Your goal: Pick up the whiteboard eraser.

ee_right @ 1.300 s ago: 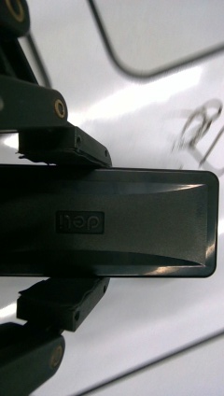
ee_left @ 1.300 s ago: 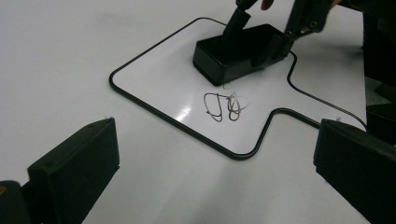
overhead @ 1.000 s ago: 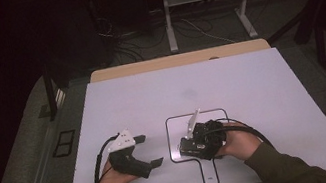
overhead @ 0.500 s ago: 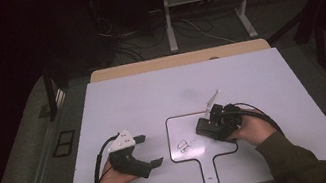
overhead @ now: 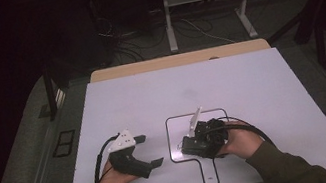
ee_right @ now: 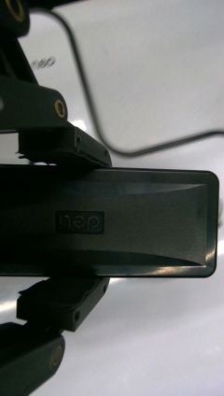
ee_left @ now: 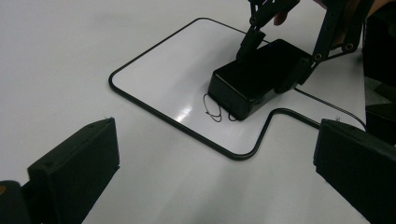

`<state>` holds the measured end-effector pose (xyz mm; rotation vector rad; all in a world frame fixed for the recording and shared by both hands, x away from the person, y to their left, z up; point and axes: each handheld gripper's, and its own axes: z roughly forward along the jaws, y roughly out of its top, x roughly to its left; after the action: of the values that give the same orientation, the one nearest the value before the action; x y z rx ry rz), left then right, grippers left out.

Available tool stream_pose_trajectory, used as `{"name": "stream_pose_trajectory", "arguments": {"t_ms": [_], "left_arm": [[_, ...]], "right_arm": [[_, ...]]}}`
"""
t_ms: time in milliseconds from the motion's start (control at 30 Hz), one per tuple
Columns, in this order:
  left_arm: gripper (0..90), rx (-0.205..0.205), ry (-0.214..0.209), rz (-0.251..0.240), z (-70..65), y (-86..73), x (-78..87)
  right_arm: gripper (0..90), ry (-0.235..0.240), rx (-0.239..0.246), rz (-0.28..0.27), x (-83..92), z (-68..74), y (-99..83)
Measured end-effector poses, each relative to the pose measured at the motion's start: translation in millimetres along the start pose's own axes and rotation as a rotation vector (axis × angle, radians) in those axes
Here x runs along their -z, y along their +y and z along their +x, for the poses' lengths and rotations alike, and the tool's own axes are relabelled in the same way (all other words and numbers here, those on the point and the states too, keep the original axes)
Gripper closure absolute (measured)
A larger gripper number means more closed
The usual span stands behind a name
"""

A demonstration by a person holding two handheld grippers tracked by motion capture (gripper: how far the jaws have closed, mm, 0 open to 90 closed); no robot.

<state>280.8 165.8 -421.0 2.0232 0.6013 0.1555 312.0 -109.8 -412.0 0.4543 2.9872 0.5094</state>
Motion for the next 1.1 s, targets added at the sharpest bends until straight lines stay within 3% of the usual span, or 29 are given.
{"name": "stream_pose_trajectory", "arguments": {"t_ms": [367, 533, 700, 800, 867, 1000, 1100], "left_arm": [[0.0, 0.001, -0.001, 0.002, 0.6, -0.5, -0.7], [0.0, -0.003, -0.001, 0.004, 0.1, -0.2, -1.0], [0.0, -0.003, -0.002, 0.005, -0.3, -0.2, -1.4], [0.0, -0.005, -0.002, 0.004, -0.2, -0.2, -1.0], [0.0, -0.005, -0.001, 0.003, 0.0, -0.2, -0.7], [0.0, -0.002, -0.002, 0.004, 0.5, -0.3, -0.3], [0.0, -0.002, -0.002, 0.004, 0.5, -0.3, -0.5]], "right_arm": [[38.6, -0.029, -0.079, -0.009, -4.7, -32.4, 8.9], [38.6, -0.017, -0.032, -0.005, -8.3, -24.1, 20.1], [38.6, 0.025, 0.034, -0.009, -13.3, -3.2, 36.8], [38.6, 0.026, 0.052, -0.004, -15.5, 3.0, 44.9], [38.6, 0.031, 0.035, -0.016, -16.2, -1.3, 45.1], [38.6, -0.022, -0.022, -0.011, -14.5, -18.9, 38.8], [38.6, -0.033, -0.076, -0.018, -12.8, -31.3, 31.3]]}}
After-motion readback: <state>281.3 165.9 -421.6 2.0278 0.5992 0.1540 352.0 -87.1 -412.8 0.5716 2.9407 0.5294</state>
